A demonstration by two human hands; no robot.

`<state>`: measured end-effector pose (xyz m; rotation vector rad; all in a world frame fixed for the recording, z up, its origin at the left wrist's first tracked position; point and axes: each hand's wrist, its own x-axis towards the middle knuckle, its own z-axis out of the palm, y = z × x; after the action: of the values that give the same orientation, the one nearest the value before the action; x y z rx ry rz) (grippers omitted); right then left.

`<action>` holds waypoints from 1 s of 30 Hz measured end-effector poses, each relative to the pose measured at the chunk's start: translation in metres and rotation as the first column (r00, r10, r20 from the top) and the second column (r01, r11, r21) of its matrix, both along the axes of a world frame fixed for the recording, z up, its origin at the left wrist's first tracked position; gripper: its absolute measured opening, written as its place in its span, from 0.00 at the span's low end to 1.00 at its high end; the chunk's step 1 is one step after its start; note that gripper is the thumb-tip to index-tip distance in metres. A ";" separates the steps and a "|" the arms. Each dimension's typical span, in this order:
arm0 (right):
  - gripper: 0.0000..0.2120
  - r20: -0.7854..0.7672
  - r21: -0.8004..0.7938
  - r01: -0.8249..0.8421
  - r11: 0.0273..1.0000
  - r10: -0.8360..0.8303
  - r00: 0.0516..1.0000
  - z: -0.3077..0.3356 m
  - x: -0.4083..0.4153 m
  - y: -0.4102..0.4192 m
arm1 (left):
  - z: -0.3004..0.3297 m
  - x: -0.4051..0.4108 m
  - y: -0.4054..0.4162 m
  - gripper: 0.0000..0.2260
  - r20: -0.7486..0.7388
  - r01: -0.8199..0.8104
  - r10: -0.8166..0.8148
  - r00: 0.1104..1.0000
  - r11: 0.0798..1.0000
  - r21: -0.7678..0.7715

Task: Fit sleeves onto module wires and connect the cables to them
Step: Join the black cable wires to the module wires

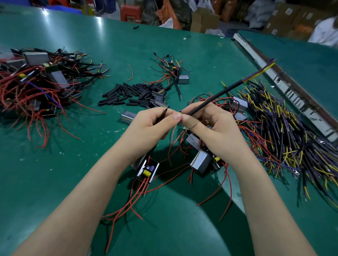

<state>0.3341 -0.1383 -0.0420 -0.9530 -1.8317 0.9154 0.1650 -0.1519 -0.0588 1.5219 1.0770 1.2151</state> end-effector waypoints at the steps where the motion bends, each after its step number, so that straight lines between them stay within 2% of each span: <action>1: 0.04 0.005 0.003 -0.007 1.000 0.007 1.000 0.000 0.000 -0.001 | 0.000 0.000 0.000 0.08 -0.013 -0.002 0.002 1.000 1.000 -0.002; 3: 0.06 0.007 0.021 -0.015 1.000 0.015 1.000 0.000 0.000 -0.002 | -0.001 -0.001 0.001 0.10 0.015 0.023 -0.022 1.000 0.999 -0.035; 5: 0.06 0.023 0.061 -0.026 0.998 0.025 0.999 0.001 0.000 -0.002 | 0.000 -0.003 0.001 0.12 0.117 0.089 -0.076 0.990 0.990 -0.111; 8: 0.07 0.036 0.116 -0.033 0.993 0.029 0.999 0.001 -0.001 -0.001 | 0.001 -0.004 0.002 0.09 0.280 0.223 -0.156 0.947 0.948 -0.225; 11: 0.07 0.046 0.208 -0.043 0.977 0.034 0.998 0.001 -0.001 0.001 | 0.002 -0.005 0.004 0.06 0.383 0.289 -0.156 0.910 0.903 -0.319; 18: 0.03 0.223 0.382 -0.051 0.923 -0.039 0.974 -0.001 0.000 -0.001 | 0.001 -0.010 0.006 0.11 0.437 0.395 -0.146 0.887 0.730 -0.557; 24: 0.04 0.252 0.285 -0.097 0.954 0.023 0.967 0.001 0.002 -0.003 | 0.002 -0.010 0.005 0.06 0.449 0.437 -0.153 0.881 0.627 -0.645; 27: 0.05 0.275 0.269 -0.119 0.956 0.042 0.961 0.002 0.005 -0.003 | 0.002 -0.010 0.004 0.06 0.471 0.455 -0.147 0.870 0.609 -0.650; 30: 0.05 0.299 0.326 -0.099 0.940 -0.003 0.954 0.000 0.005 -0.001 | 0.002 -0.010 0.005 0.05 0.439 0.401 -0.116 0.891 0.653 -0.642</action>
<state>0.3387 -0.1390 -0.0422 -0.8616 -2.1877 0.4753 0.1549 -0.1469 -0.0563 0.7491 0.8800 0.6794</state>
